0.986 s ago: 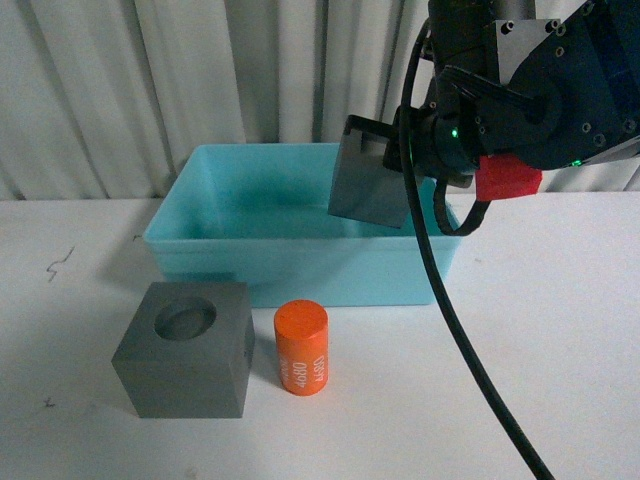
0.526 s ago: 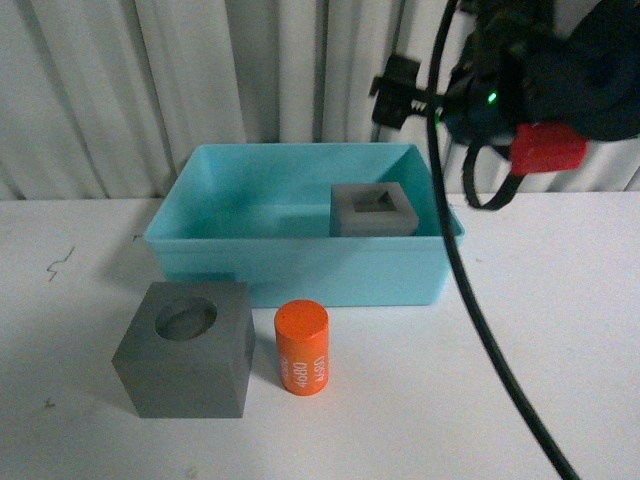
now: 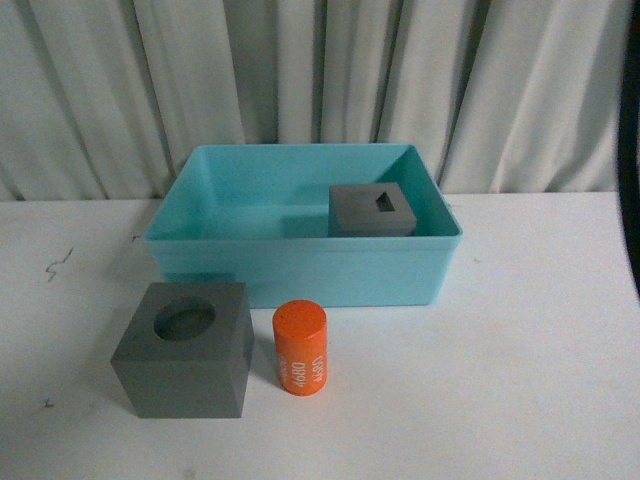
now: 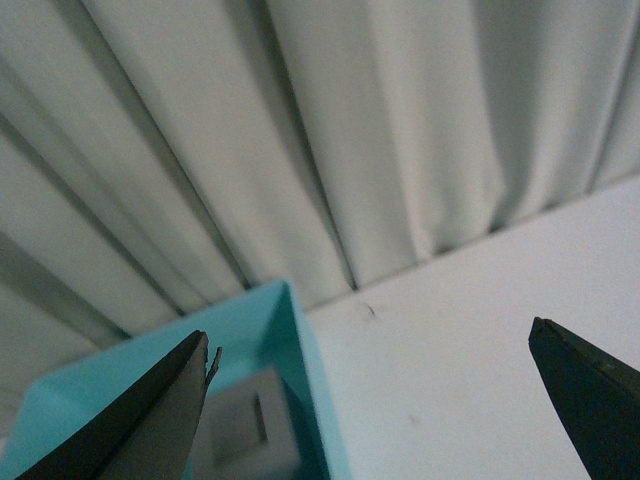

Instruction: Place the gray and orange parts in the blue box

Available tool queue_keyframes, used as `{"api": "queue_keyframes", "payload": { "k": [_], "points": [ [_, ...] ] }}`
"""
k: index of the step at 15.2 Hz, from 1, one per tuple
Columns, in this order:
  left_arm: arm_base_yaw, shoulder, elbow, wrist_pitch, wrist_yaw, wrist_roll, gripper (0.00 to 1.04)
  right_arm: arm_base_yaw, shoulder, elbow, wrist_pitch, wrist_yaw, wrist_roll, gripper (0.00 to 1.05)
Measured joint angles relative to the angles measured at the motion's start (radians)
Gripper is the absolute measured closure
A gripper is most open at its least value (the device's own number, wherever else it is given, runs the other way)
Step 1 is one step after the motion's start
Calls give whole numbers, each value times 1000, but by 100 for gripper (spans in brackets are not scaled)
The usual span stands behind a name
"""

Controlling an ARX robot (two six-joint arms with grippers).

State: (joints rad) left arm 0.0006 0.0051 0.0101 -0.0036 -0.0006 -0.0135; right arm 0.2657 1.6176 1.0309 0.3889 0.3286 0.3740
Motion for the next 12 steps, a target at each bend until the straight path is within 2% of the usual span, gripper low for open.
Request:
{"api": "queue_keyframes", "payload": {
  "k": [3,4,5,7,9,12],
  "points": [
    [0,0,0,0,0,0,7,55,-367,-406,-264,90,115,6],
    [0,0,0,0,0,0,7,58,-417,-513,-132,59,103,10],
    [-1,0,0,2,1,0,7,21,-424,-586,120,-12,2,21],
    [-1,0,0,0,0,0,7,-34,-506,-745,394,-92,-236,45],
    [-1,0,0,0,0,0,7,-79,-602,-806,414,-139,-326,68],
    [-1,0,0,0,0,0,7,-132,-719,-895,359,-193,-359,104]
  ]
}}
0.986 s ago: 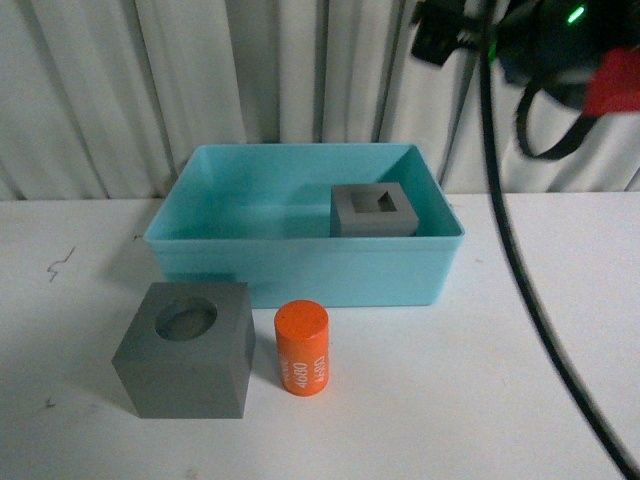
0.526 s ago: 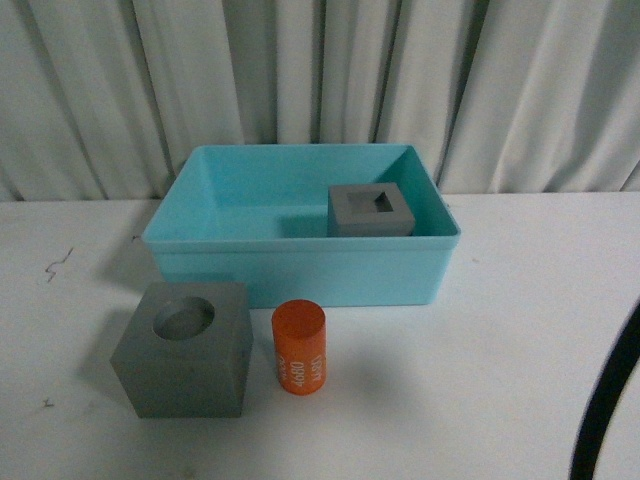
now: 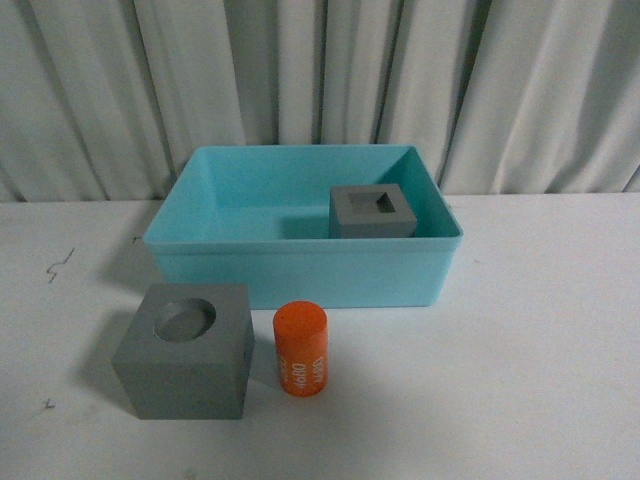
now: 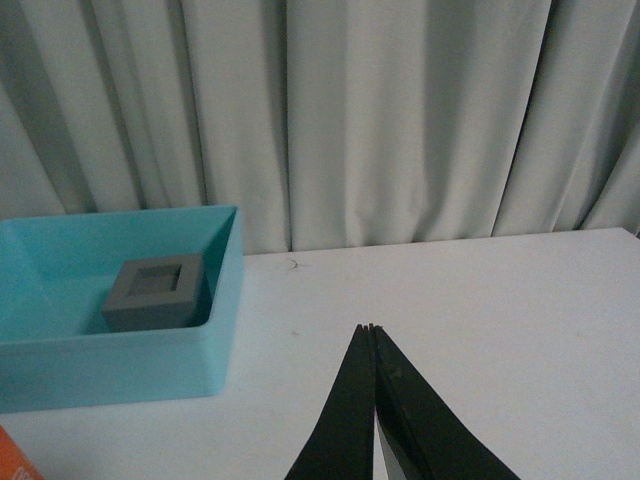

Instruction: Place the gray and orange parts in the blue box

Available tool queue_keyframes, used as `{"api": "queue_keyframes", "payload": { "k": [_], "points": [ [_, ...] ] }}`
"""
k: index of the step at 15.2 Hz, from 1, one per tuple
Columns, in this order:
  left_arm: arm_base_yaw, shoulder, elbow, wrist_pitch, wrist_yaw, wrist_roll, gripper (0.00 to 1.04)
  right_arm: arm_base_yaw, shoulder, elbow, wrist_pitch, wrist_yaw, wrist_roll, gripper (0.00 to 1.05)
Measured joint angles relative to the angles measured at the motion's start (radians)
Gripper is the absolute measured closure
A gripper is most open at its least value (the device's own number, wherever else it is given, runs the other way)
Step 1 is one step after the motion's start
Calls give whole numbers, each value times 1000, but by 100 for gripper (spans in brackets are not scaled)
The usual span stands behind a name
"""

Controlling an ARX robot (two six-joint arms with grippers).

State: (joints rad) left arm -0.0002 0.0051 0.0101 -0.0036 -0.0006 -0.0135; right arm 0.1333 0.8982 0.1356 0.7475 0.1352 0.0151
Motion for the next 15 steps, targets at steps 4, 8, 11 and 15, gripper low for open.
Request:
{"api": "queue_keyframes", "payload": {
  "k": [4,8,11,15],
  "points": [
    [0,0,0,0,0,0,7,-73,-166,-63,-100,-90,-8,103],
    [0,0,0,0,0,0,7,-134,-273,-124,-161,-135,-9,103],
    [0,0,0,0,0,0,7,-134,-420,-124,-272,-135,-9,103],
    [0,0,0,0,0,0,7,-134,-549,-124,-394,-135,-9,103]
  ]
}}
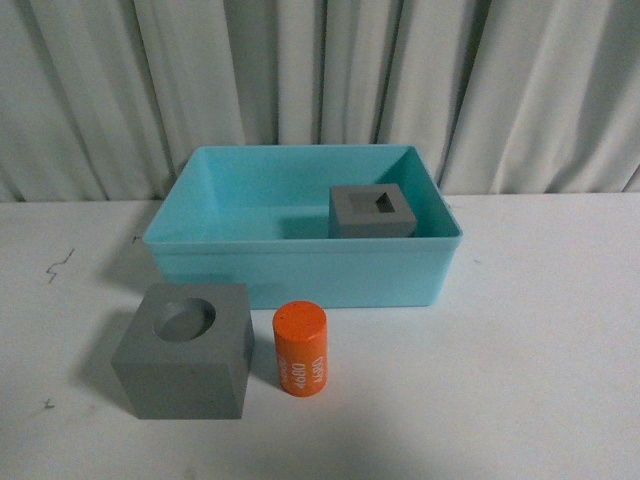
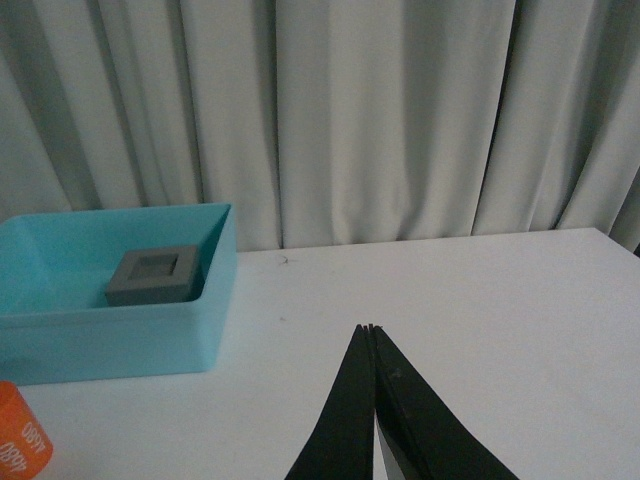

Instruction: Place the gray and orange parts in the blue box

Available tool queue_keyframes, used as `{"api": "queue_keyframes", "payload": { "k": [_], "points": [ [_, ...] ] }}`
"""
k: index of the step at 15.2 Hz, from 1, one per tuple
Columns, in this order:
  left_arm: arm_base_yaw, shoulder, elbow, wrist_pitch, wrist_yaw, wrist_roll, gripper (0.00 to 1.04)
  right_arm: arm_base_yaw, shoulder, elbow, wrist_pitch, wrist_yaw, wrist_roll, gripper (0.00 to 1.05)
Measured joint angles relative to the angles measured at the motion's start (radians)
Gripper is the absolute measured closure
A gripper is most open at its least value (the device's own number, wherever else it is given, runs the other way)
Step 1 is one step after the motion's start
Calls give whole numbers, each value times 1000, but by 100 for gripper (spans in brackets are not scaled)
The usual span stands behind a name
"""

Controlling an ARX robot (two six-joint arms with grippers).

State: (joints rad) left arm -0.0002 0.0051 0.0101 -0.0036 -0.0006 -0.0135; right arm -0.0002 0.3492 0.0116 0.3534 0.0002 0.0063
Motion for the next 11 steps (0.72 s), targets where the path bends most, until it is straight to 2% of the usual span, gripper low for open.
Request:
{"api": "queue_keyframes", "payload": {
  "k": [10,11],
  "points": [
    [0,0,0,0,0,0,7,0,-186,0,-195,0,0,103],
    [0,0,0,0,0,0,7,0,-293,0,-349,-1,0,103]
  ]
}}
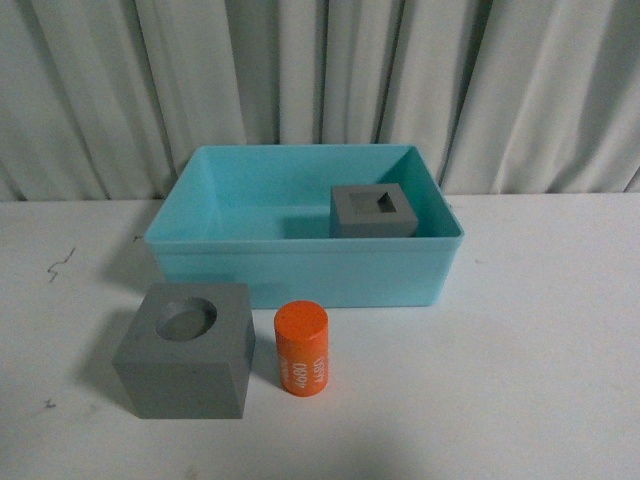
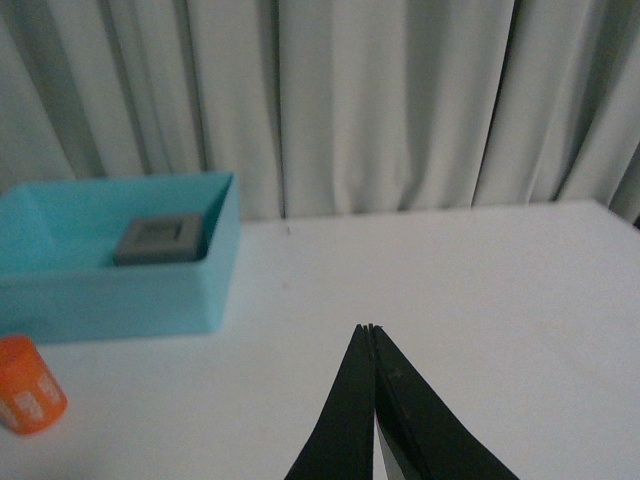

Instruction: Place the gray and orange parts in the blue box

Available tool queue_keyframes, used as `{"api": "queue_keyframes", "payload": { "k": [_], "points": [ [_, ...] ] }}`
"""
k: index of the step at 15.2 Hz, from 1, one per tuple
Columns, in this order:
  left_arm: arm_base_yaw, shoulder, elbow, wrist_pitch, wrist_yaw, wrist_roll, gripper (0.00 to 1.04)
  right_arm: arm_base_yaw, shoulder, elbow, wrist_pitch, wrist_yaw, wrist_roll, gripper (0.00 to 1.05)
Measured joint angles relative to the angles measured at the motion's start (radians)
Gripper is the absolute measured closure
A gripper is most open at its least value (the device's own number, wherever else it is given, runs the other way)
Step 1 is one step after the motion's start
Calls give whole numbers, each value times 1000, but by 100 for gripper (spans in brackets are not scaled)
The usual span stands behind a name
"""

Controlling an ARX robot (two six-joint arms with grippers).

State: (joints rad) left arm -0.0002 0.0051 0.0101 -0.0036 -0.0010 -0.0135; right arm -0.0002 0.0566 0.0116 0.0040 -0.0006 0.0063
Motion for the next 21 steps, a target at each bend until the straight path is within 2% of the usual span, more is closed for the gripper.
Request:
{"api": "queue_keyframes", "payload": {
  "k": [4,5,12,13,14,15,17,21],
  "points": [
    [0,0,0,0,0,0,7,0,-53,0,-7,1,0,103],
    [0,0,0,0,0,0,7,0,-53,0,-7,1,-1,99],
    [0,0,0,0,0,0,7,0,-53,0,-8,1,-1,14],
    [-12,42,50,-164,-25,-34,7,0,-53,0,-7,1,-1,4],
    [-36,264,174,-374,-90,-143,7,0,-53,0,-7,1,-1,7],
    [-55,451,265,-471,-111,-238,7,0,-53,0,-6,0,-2,7],
    [-122,689,315,-369,-148,-328,7,0,-53,0,-8,0,-2,6],
    [-275,1082,447,-106,-212,-349,7,0,-53,0,-8,0,-2,6]
  ]
}}
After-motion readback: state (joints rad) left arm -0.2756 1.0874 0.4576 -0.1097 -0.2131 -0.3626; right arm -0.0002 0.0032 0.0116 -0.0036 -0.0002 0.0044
